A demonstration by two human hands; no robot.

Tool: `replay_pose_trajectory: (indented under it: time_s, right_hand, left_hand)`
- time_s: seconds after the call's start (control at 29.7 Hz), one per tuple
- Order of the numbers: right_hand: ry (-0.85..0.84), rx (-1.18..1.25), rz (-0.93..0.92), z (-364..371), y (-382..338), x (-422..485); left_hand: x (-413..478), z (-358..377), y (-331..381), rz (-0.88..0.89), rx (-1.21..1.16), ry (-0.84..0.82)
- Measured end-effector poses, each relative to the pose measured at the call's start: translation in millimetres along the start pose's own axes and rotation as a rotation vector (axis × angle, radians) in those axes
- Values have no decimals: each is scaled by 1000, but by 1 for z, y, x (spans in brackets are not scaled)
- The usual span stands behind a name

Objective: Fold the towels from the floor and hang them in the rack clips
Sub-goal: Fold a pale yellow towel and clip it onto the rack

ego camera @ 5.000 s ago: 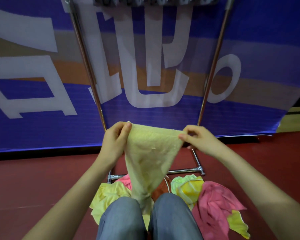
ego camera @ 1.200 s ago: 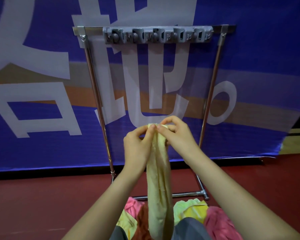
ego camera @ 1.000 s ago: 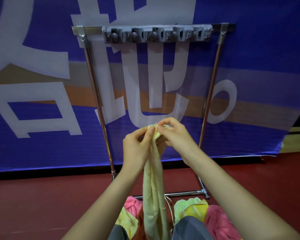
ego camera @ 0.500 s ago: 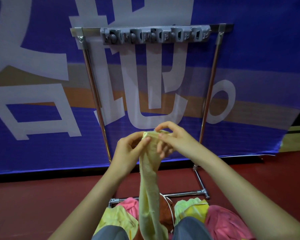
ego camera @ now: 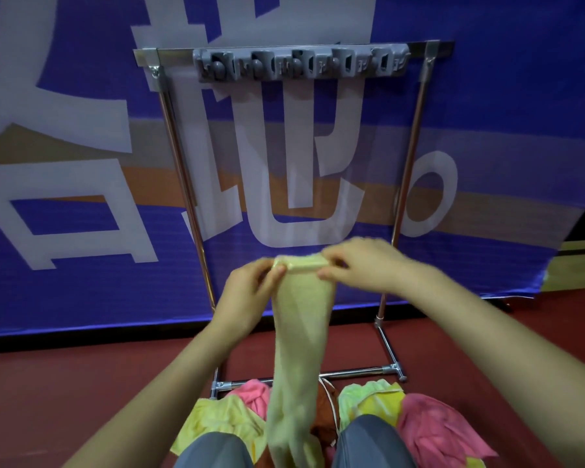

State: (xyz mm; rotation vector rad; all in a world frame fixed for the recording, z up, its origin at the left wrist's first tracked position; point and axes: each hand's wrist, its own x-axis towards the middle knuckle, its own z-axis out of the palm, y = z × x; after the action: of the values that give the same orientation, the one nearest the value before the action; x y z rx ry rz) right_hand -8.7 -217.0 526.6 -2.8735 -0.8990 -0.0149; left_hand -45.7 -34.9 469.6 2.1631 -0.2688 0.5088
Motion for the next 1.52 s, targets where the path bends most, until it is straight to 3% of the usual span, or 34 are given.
replay_pose_trajectory:
  time_s: [0.07,0.17,0.27,0.34,0.51,0.81,0.91,1.08,1.35,1.52]
  right_hand:
    - [273,-9,-103,-36,-11,3]
    - [513,412,-227,-82,-15,10]
    - [431,522,-155,-83,-6,17]
    - [485,570,-149,-80,-4,19]
    - [567,839,-219,-76,-5,16]
    - [651,1315,-88,-55,-22,17]
    - [673,1397,-16,-41,-23,17]
    - [627,1356,-68,-25,-25,13]
    - [484,1339,-125,-5,-35,10]
    - [490,1349,-64,-2,-34,8]
  left_hand:
    - [19,-12,19,76,-23,204]
    - [54,-39,60,239,-46,392]
    - [66,-43,63,227,42,311]
    - [63,-38,60,193,-18,265]
    - [60,-36,68,164,-116,309]
    - [52,-40,74,-1,-303,301]
    - [49,-39,74,-32,-326,231]
    - [42,-44,62,-117,-392,36]
    - [39,-64,69,-99,-208,-360]
    - [38,-67,68,-106,-32,-474]
